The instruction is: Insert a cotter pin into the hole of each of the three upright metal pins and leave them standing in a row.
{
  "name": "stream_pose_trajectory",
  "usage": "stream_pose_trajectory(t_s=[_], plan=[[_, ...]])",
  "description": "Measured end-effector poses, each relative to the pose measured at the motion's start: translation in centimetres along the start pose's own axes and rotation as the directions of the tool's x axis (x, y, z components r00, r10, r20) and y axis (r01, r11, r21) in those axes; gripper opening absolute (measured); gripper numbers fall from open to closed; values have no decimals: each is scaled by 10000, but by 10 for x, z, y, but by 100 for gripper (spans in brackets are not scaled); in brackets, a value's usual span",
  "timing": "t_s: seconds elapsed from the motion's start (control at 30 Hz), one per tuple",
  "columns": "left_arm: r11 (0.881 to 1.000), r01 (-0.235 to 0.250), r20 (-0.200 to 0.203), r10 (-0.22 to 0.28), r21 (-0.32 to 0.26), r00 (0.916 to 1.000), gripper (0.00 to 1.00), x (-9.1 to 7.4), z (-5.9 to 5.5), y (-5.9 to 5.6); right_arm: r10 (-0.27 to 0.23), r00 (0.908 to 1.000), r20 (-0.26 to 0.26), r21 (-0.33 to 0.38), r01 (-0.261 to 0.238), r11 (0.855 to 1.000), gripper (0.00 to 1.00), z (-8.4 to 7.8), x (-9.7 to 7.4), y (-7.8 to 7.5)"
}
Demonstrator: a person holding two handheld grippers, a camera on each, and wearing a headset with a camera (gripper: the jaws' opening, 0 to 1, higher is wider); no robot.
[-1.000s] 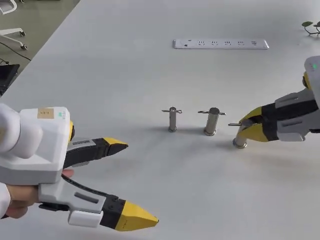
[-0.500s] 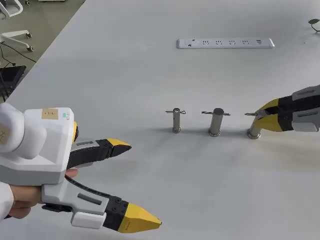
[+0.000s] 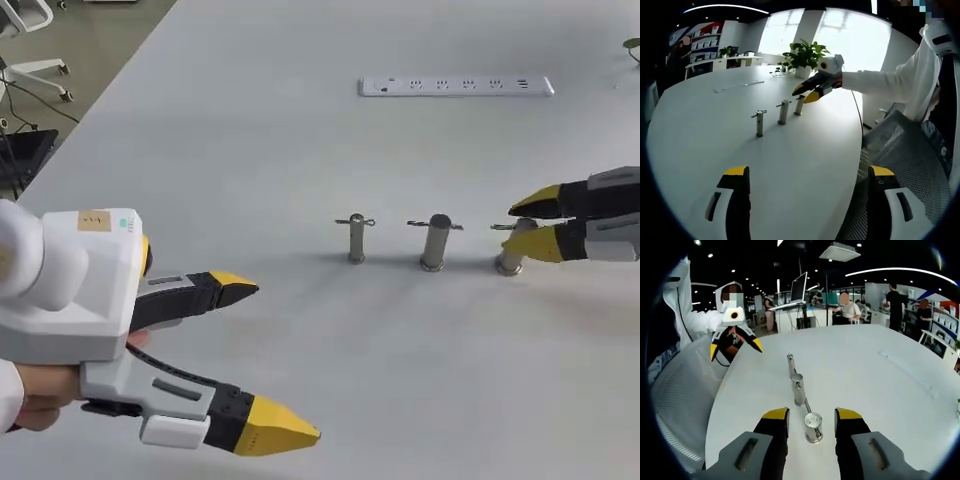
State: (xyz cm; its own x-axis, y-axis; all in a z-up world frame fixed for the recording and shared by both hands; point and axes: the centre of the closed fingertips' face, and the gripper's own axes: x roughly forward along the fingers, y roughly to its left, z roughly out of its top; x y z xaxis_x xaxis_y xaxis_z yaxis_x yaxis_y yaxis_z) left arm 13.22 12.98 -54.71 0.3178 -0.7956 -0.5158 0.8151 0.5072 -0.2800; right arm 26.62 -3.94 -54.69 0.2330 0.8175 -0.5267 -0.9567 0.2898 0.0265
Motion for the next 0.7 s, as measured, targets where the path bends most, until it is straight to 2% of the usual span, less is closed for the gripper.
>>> stream_pose_trajectory(t_s=[0.1, 0.2, 0.27, 0.37, 0.47, 0.57, 0.63, 0.67, 0.7], plan=[[9997, -213, 208, 210, 112, 9996, 99, -1, 5, 3, -94, 9998, 168, -34, 94, 9999, 36, 5, -3, 3], [9993, -372, 547, 370, 17, 9978, 99, -1, 12, 5, -394, 9981, 480, 3, 395, 9992, 49, 14, -10, 13], [9985, -547, 829, 548, -31, 9951, 99, -2, 17, 7, -766, 9947, 693, 497, 732, 9961, 58, 19, -17, 18], [9975, -686, 1119, 700, -164, 9913, 99, -3, 22, 8, -1201, 9893, 823, 720, 1143, 9908, 71, 20, -27, 25], [9961, -846, 1346, 873, -256, 9870, 99, -4, 25, 10, -1523, 9848, 831, 1011, 1438, 9844, 78, 16, -39, 38], [9949, -949, 1577, 991, -340, 9825, 99, -5, 29, 10, -1769, 9826, 562, 1472, 1671, 9749, 82, 5, -46, 46], [9944, -1003, 1631, 1045, -342, 9811, 99, -6, 29, 11, -2093, 9768, 453, 1664, 1992, 9657, 90, -2, -51, 48], [9940, -1034, 1631, 1077, -343, 9807, 99, -6, 29, 11, -2092, 9769, 428, 1716, 1991, 9648, 93, -6, -53, 50], [9936, -1079, 1636, 1122, -348, 9801, 99, -7, 29, 12, -2183, 9748, 463, 2061, 2045, 9569, 94, -10, -56, 52]])
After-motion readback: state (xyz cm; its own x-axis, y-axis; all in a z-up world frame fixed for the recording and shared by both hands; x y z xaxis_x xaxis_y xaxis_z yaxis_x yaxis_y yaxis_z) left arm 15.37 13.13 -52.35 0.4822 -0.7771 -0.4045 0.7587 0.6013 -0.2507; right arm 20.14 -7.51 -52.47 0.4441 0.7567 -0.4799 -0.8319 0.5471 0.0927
